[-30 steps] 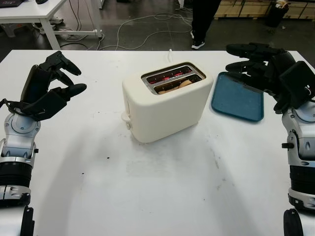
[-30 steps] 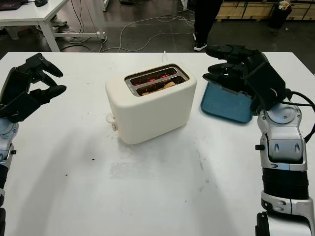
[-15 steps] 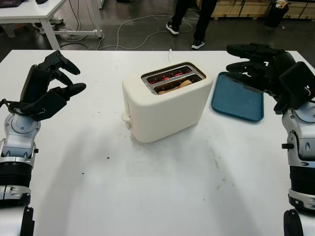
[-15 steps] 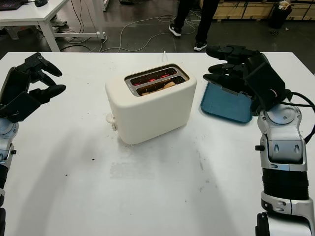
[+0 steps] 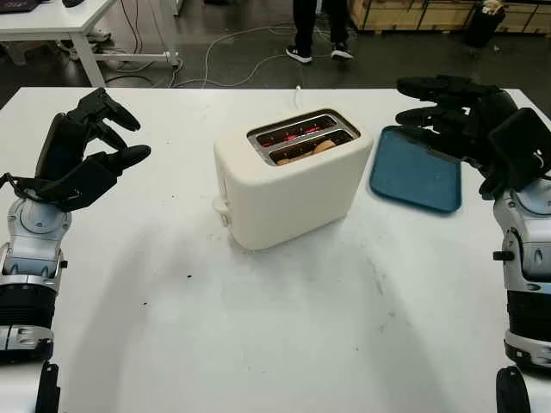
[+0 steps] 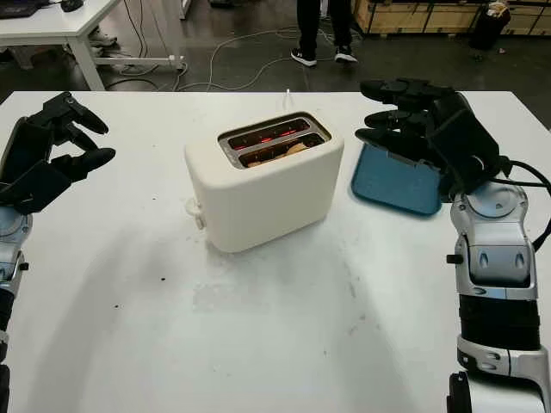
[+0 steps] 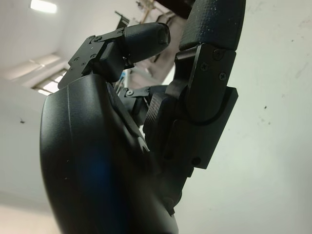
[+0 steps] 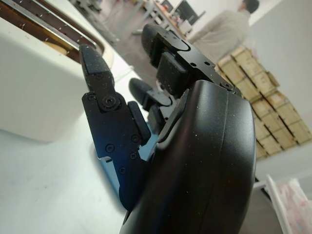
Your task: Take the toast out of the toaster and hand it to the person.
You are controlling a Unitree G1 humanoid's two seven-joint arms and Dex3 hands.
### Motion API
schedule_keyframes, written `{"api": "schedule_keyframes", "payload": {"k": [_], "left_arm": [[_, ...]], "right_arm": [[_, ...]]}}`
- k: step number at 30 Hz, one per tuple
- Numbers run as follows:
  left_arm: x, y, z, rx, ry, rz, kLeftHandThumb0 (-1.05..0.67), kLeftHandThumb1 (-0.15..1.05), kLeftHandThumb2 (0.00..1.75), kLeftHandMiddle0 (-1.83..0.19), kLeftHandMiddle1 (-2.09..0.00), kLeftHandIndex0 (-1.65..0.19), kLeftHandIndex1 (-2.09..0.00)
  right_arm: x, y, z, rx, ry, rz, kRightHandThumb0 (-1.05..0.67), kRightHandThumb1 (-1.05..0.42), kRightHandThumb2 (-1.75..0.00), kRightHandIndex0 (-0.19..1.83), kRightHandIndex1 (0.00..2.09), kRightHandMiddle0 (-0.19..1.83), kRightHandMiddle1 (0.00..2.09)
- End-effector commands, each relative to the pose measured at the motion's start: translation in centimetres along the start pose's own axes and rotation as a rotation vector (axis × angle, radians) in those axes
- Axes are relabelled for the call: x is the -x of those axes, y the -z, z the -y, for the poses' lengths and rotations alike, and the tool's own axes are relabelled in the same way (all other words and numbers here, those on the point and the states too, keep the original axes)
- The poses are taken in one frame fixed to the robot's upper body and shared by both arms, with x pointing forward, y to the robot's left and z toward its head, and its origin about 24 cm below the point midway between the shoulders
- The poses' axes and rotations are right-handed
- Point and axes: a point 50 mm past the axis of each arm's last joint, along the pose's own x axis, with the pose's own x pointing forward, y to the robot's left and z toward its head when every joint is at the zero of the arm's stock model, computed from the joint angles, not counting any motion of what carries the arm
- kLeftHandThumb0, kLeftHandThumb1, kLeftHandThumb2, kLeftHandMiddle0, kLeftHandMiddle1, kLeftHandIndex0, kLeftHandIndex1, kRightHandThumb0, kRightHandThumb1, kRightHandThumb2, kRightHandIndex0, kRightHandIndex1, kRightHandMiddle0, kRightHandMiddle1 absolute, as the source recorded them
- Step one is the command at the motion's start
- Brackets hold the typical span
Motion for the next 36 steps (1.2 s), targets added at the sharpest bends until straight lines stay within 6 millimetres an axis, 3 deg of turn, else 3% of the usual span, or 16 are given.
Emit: {"api": "schedule_keyframes", "payload": {"k": [1, 15, 36], "left_arm": [[0.08, 0.05, 0.31, -0.002, 0.007, -0.002, -1.05, 0.92, 0.18, -0.47, -1.59, -0.35, -1.57], [-0.08, -0.06, 0.29, 0.013, 0.018, -0.002, -1.05, 0.92, 0.18, -0.47, -1.57, -0.36, -1.55], [-0.17, -0.18, 0.22, 0.005, 0.020, -0.002, -1.05, 0.92, 0.18, -0.48, -1.57, -0.36, -1.56]], "right_arm": [[0.18, -0.11, 0.23, -0.003, 0.014, -0.003, -0.35, -0.76, 0.00, 0.57, 0.59, 0.78, 0.00], [0.06, -0.16, 0.25, 0.004, 0.004, 0.009, -0.42, -0.77, 0.00, 0.56, 0.59, 0.77, 0.00], [-0.02, -0.22, 0.33, -0.008, -0.002, 0.010, -0.40, -0.77, 0.00, 0.56, 0.60, 0.77, 0.00]]}}
